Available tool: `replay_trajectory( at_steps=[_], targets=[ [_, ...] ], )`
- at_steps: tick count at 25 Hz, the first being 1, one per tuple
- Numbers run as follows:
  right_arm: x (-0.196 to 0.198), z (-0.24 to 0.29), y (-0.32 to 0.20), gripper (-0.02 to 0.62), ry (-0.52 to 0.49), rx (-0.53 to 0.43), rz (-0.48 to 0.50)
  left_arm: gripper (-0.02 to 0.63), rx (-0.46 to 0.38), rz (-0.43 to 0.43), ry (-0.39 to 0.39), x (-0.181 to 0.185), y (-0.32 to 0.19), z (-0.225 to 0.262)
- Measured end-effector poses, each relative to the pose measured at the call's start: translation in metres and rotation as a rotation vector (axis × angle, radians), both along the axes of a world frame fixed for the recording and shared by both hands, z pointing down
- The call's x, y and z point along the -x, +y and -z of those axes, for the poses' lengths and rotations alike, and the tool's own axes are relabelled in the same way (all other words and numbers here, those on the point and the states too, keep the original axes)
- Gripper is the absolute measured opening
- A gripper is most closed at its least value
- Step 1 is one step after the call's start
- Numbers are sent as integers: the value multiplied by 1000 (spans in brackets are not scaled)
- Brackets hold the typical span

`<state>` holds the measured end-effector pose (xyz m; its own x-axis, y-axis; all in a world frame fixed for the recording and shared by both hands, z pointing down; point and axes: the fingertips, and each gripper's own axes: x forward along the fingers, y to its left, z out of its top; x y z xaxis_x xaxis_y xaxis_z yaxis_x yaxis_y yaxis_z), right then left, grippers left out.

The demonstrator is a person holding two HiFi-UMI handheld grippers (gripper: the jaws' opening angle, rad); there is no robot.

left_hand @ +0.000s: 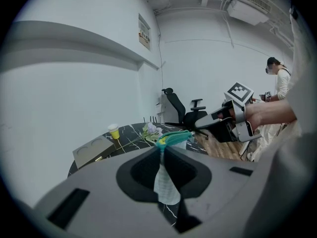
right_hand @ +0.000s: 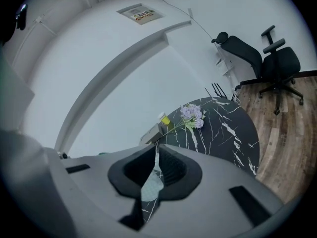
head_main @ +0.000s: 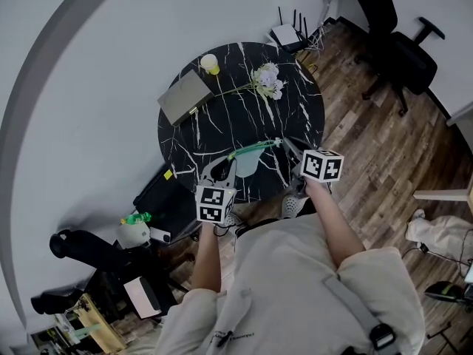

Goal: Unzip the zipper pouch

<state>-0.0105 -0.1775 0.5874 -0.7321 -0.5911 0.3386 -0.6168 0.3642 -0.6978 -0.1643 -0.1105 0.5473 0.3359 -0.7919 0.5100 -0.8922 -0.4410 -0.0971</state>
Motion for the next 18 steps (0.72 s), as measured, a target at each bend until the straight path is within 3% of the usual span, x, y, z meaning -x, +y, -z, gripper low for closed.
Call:
replay_trajectory(
  at_steps=[5,10,12,15,18],
  targets=[
    [2,8,5,33,13,-42,29,46,4,30,-6,8,1,-1],
    [33,23,23,34,65,-177,214,48,-3,98,4,23,1,1],
    [44,24,31,41,147,-241,278,48,-18,121,22,29,1,6],
    [49,18,35,45,351,-343,302,48,-59,145,65,33,4,21],
    [55,23,38,46,394,-415,310,48,-94,173,96,37,5,35]
  ],
)
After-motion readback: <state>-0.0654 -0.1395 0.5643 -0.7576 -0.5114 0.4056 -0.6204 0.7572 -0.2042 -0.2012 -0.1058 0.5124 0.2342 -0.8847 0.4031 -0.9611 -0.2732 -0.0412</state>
